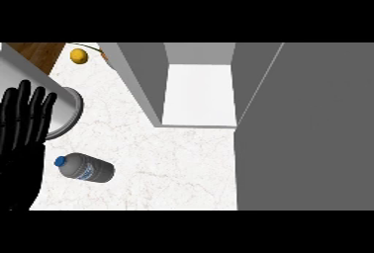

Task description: Pick up the bottled water, place it into the cabinet and close the cabinet

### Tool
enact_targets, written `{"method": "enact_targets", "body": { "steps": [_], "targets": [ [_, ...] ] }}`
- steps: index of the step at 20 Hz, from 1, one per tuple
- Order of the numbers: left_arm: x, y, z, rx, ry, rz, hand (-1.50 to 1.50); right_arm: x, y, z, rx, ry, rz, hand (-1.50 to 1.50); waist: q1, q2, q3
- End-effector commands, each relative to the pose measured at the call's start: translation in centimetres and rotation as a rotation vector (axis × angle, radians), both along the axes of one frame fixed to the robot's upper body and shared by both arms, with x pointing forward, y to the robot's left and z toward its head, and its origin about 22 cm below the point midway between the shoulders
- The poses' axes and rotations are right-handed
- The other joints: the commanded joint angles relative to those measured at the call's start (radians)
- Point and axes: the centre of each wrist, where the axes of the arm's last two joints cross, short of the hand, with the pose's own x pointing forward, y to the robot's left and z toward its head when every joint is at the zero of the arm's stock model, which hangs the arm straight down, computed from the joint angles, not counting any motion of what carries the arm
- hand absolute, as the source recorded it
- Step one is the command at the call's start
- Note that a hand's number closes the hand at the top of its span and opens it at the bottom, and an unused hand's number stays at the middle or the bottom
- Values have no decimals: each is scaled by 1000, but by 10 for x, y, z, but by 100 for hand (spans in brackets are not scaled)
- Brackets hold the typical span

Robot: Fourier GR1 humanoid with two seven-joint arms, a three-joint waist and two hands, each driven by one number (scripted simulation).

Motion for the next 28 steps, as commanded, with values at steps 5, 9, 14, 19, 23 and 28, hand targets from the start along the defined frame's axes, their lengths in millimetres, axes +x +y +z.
{"method": "enact_targets", "body": {
  "steps": [5,9,14,19,23,28],
  "targets": [
    [-9,65,-6,-98,-34,-286,-150,-28,8,8,50,-57,77,-150,-25,-24,-29],
    [-17,83,-26,-170,242,-397,-150,-36,14,0,106,201,189,-150,-19,-23,-27],
    [-39,133,-16,-188,277,-421,-150,-68,17,9,131,212,212,-150,-24,-21,-25],
    [-70,148,-4,-176,307,-396,-150,-112,13,28,120,222,207,-150,-26,-22,-24],
    [-70,163,1,-167,341,-370,-150,-116,20,23,127,213,228,-150,-28,-21,-24],
    [-63,161,-30,-163,365,-329,-150,-128,20,12,116,240,214,-150,-37,-20,-25]
  ]
}}
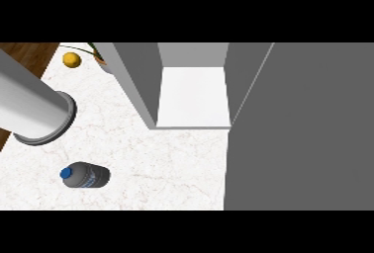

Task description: Pick up the bottled water, place it into the cabinet and close the cabinet

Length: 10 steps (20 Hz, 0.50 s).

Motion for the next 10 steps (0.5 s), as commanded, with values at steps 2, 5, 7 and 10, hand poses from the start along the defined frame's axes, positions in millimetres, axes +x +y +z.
{"method": "enact_targets", "body": {
  "steps": [2,5,7,10],
  "targets": [
    [7,11,-14,-5,-5,50,-150,-19,-5,16,15,-22,-12,-150,-3,2,0],
    [-1,-11,-26,6,25,73,-150,-25,-5,25,15,-26,-23,-150,0,1,0],
    [11,11,-44,15,35,105,-150,-30,-9,23,-15,-36,-11,-150,-9,1,0],
    [14,14,-62,28,56,131,-150,-45,-7,31,-24,-15,5,-150,-15,0,-1]
  ]
}}
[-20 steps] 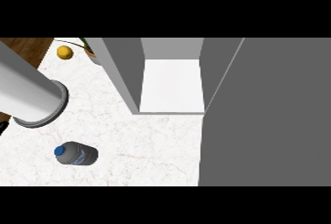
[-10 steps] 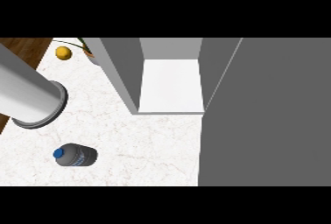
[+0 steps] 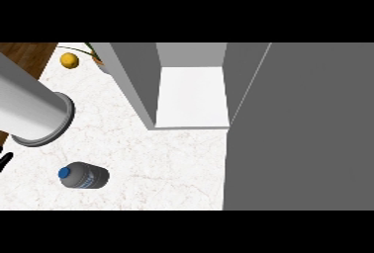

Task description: Pick up the bottled water, place it into the cabinet and close the cabinet

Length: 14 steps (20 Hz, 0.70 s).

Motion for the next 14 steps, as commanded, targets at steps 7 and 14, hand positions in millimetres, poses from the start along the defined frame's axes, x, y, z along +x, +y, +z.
{"method": "enact_targets", "body": {
  "steps": [7,14],
  "targets": [
    [37,-12,-70,5,53,-5,-150,-18,10,21,9,-54,-2,-150,-1,2,-1],
    [44,-2,-110,-3,97,72,-150,-40,4,26,-2,-52,2,-150,-14,0,-1]
  ]
}}
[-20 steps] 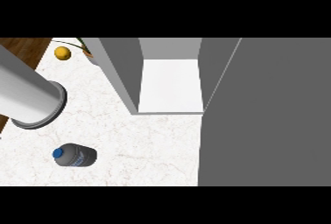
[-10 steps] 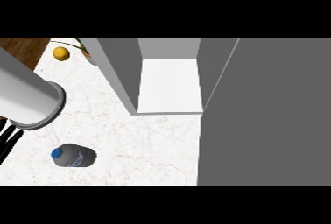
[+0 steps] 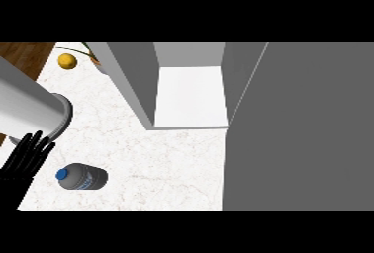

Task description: Pick up the bottled water, place it into the cabinet and close the cabinet

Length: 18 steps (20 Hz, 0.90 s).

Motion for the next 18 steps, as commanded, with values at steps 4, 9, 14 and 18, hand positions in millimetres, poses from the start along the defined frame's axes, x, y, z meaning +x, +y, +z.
{"method": "enact_targets", "body": {
  "steps": [4,9,14,18],
  "targets": [
    [20,-27,-50,-6,6,35,-150,-17,-6,30,-14,-52,10,-150,-1,2,0],
    [14,-22,-81,0,49,50,-150,-22,-5,29,-2,-35,4,-150,-2,3,-1],
    [11,-38,-102,-103,65,-43,-150,-27,0,37,21,-43,18,-150,-8,3,-2],
    [-1,-34,-116,-161,98,-86,-150,-22,-1,22,1,-48,15,-150,-4,5,-3]
  ]
}}
